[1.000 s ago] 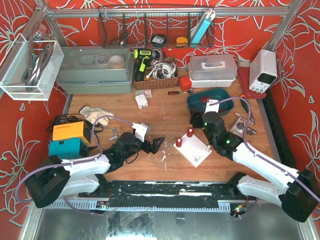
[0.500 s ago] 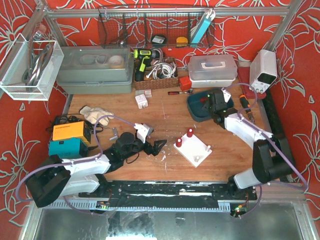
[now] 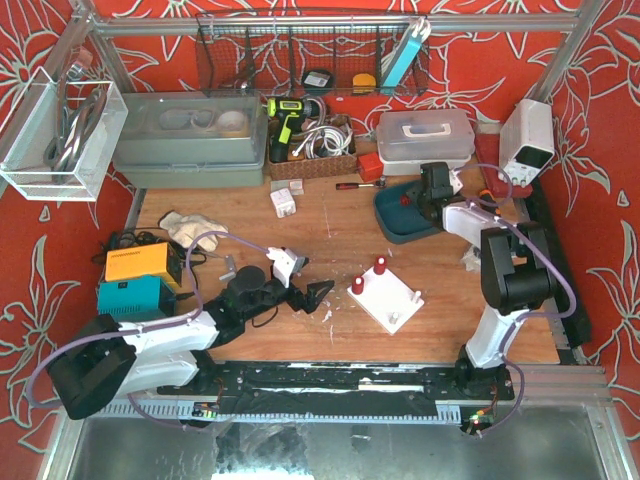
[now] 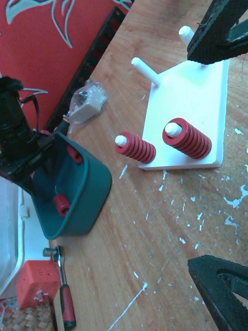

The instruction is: Install the large spring

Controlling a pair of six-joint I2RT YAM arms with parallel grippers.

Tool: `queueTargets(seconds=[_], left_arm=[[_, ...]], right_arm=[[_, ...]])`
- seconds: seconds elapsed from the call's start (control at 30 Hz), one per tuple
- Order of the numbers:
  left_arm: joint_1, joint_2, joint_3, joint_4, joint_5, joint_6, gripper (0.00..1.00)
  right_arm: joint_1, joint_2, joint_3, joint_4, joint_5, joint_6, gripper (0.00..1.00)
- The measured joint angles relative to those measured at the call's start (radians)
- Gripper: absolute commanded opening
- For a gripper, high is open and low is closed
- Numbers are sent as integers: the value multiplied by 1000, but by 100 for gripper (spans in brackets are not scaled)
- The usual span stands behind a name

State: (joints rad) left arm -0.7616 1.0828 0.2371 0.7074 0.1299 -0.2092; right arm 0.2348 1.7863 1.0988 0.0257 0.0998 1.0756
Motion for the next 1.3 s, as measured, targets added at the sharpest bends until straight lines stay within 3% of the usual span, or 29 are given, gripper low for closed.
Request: queueTargets(seconds=[0.5, 1.3], left_arm=[[-5, -3, 0, 5, 2, 1, 100], [-5, -3, 0, 5, -3, 1, 100]], right_arm=[[-2, 108, 48, 27, -5, 119, 48], [-14, 274, 186, 8, 38, 143, 49]])
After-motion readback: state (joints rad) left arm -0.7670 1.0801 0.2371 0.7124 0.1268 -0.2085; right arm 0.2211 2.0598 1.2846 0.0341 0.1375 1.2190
